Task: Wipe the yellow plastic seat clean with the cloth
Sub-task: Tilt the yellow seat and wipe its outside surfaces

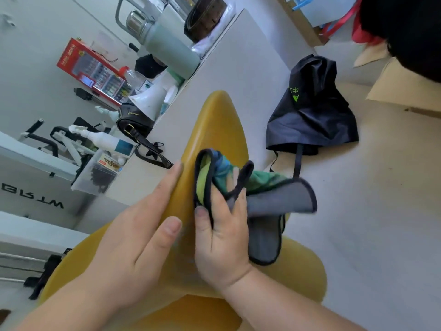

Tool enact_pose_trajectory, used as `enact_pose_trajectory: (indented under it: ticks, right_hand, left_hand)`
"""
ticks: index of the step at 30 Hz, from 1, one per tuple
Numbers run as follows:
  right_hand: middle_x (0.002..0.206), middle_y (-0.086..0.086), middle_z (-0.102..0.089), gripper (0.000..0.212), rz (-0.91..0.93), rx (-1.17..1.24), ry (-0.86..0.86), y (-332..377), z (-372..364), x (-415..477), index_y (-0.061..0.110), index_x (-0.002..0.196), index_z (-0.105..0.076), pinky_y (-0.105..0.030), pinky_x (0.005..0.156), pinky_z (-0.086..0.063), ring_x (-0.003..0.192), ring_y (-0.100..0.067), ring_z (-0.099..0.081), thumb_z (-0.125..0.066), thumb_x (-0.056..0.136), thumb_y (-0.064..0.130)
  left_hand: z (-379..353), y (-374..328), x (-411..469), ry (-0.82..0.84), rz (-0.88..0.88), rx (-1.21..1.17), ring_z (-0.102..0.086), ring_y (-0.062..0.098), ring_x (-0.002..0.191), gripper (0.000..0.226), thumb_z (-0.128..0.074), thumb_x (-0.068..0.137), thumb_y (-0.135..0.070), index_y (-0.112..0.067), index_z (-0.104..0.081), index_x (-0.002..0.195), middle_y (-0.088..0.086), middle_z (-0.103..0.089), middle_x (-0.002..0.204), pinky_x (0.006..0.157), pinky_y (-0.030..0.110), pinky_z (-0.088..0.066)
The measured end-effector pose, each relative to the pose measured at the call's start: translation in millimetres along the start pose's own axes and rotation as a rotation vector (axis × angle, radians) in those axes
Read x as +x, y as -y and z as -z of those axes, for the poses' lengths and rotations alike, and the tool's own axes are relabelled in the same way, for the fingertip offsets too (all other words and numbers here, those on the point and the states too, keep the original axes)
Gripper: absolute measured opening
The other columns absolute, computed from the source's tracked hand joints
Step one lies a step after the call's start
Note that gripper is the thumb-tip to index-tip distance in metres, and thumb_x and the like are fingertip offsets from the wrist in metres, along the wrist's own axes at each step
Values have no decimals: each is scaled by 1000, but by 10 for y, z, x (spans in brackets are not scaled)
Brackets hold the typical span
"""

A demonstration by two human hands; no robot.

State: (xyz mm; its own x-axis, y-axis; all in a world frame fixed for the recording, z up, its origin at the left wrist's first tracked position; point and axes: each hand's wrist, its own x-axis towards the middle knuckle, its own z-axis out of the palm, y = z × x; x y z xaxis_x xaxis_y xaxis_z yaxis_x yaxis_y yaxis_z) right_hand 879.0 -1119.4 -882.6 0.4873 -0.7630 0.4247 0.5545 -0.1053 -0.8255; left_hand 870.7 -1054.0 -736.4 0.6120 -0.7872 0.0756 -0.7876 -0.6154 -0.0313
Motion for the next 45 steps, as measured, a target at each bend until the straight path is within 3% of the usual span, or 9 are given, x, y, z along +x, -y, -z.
enact_pose_trajectory:
  ticks: [7, 12, 17, 26, 30, 32, 35, 38, 45]
  right_hand:
    - [149, -1, -49, 41, -237, 81, 115, -309, 201, 1251, 28, 147, -47, -22, 108, -28, 140, -18, -40, -38, 108, 34]
    - [144, 11, -48, 42, -114, 31, -40, -212, 59, 614, 32, 145, -47, -36, 116, -33, 136, -15, -42, -37, 105, 37]
    - [165, 13, -18, 54, -137, 22, 57, -298, -44, -387, 54, 152, -19, -42, 125, -17, 155, -16, -12, -38, 103, 40]
    - [158, 4, -37, 46, -372, 54, 172, -395, 226, 918, 40, 153, -32, -27, 114, -22, 145, -15, -32, -35, 107, 41]
    - [158, 3, -36, 48, -106, 21, 85, 7, 96, 294, 39, 151, -37, -36, 122, -23, 148, -14, -28, -41, 103, 39]
    - [160, 14, -27, 49, -90, 39, 127, 47, 53, -176, 53, 149, -31, -25, 122, -14, 150, -3, -14, -43, 103, 39]
    - [154, 20, -28, 44, -457, 120, 142, -286, 143, 23, 58, 146, -24, -6, 111, -8, 141, 12, -16, -36, 107, 42]
    - [157, 8, -37, 44, -673, 186, 173, -500, 330, 765, 40, 153, -34, -31, 120, -21, 147, -13, -29, -31, 109, 40]
    - [147, -8, -51, 39, -60, 25, 73, 155, 85, 809, 29, 136, -59, -58, 115, -29, 142, -33, -38, -45, 100, 38]
  left_hand:
    - [-40, -18, 26, -32, -14, 30, -56, 8, 115, 69, -16, 94, -71, -40, -19, 155, -32, -53, 130, 89, 36, -41]
    - [-35, -28, 2, -46, 0, 39, -57, 14, 110, 69, -18, 94, -70, -38, -20, 155, -12, -62, 127, 87, 39, -43]
    - [-36, 11, -32, -19, -12, 62, -57, 16, 115, 70, -13, 95, -70, -37, -17, 156, -7, -60, 131, 88, 47, -47]
    - [-52, 52, -16, -46, -39, 1, -51, 10, 126, 67, -14, 96, -65, -36, -18, 156, -33, -43, 140, 99, 38, -40]
    - [-20, 44, -15, -19, -23, -97, -56, 19, 122, 62, -18, 98, -59, -36, -22, 155, 0, -62, 132, 101, 50, -42]
    - [-15, 30, -22, -11, -27, -90, -52, 11, 126, 62, -19, 98, -59, -35, -22, 155, -10, -57, 138, 104, 44, -41]
    - [-25, 15, -16, -16, -25, -44, -56, 16, 119, 64, -16, 97, -63, -37, -19, 156, -4, -62, 130, 96, 46, -43]
    - [-30, 6, 5, -22, -27, -22, -55, 13, 123, 64, -17, 97, -60, -35, -18, 156, -11, -57, 138, 96, 46, -44]
    - [-16, -1, -2, -11, -12, -58, -54, 19, 125, 60, -21, 99, -51, -32, -23, 156, -4, -58, 137, 102, 49, -43]
